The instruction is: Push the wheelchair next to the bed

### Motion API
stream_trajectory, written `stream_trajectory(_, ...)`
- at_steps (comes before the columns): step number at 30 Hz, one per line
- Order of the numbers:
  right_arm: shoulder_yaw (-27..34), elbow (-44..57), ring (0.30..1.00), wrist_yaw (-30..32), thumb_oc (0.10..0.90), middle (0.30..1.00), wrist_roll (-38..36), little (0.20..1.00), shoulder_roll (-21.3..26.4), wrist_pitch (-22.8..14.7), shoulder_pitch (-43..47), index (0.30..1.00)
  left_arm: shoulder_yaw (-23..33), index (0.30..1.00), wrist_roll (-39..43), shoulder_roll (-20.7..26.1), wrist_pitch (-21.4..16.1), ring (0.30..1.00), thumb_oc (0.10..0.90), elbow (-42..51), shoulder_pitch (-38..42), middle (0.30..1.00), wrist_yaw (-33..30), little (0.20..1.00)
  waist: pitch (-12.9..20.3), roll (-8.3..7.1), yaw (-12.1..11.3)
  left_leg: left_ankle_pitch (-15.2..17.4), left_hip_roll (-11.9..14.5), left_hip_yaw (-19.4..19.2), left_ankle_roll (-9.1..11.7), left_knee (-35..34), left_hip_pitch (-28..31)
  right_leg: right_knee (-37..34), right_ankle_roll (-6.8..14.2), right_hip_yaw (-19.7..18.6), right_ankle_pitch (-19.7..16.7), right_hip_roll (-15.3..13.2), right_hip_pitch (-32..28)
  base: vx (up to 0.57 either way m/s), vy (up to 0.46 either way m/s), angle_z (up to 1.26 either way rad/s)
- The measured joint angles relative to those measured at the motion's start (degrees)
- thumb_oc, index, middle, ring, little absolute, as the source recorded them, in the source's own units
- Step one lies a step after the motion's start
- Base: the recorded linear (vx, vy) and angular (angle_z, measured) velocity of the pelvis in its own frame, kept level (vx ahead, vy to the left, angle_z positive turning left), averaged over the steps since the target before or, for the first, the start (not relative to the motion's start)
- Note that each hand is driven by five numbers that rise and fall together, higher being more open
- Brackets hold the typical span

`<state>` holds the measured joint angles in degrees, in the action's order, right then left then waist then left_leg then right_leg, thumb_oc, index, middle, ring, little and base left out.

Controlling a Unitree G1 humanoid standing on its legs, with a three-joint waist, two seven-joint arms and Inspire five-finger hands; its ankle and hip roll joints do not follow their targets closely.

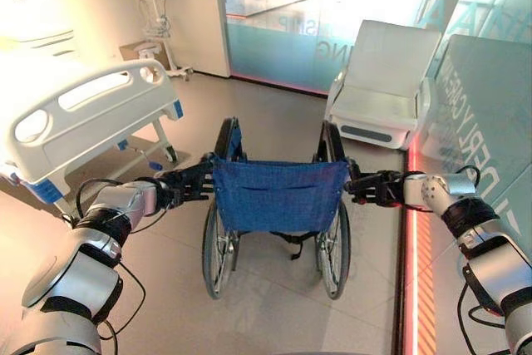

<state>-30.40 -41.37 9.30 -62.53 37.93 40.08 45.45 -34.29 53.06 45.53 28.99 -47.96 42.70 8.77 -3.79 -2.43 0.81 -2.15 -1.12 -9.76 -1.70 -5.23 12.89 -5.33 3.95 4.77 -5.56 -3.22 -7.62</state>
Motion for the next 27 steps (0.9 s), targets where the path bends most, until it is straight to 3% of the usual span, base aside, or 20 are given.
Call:
stream_trajectory(7,0.37,0.15,0.3,1.64,0.4,0.3,-3.27,0.3,0.74,-1.67,-1.56,0.3,-0.06,0.3,4.26,0.38,2.75,0.3,0.4,3.03,-2.69,0.3,0.52,0.3,-0.11,0.28,-0.09,0.21,-0.07,0.2,-0.03,-0.39,-0.04,-0.01,0.04,-0.41,-0.03,-0.21,0.17,0.01,-0.005,-0.03)
stream_trajectory(15,0.45,0.15,0.3,2.18,0.4,0.3,-5.03,0.3,0.94,-2.08,-1.57,0.3,0.48,0.3,6.24,-0.21,2.85,0.3,0.4,3.03,-3.78,0.3,-0.13,0.3,-0.21,0.42,0.0,0.08,0.1,0.17,-0.23,-0.39,-0.22,-0.02,-0.01,-0.59,-0.03,-0.02,0.39,0.0,-0.003,0.0)
stream_trajectory(23,0.67,0.15,0.3,2.19,0.4,0.3,-5.03,0.3,1.05,-3.14,-1.69,0.3,1.04,0.3,6.23,-1.48,1.88,0.3,0.4,4.21,-3.92,0.3,-4.48,0.3,-0.26,0.43,-0.17,0.06,0.18,0.3,-0.26,-0.39,-0.77,-0.04,-0.04,-0.64,-0.03,0.1,0.85,0.0,-0.002,0.0)
stream_trajectory(27,0.75,0.15,0.3,2.19,0.4,0.3,-5.03,0.3,1.15,-3.72,-1.69,0.3,1.04,0.3,6.24,-2.16,-0.43,0.3,0.4,4.47,-4.05,0.3,-7.46,0.3,-0.45,0.42,-0.29,0.06,0.18,0.48,-0.26,-0.39,-0.91,-0.04,-0.04,-0.53,-0.02,0.13,0.94,0.0,0.0,0.0)
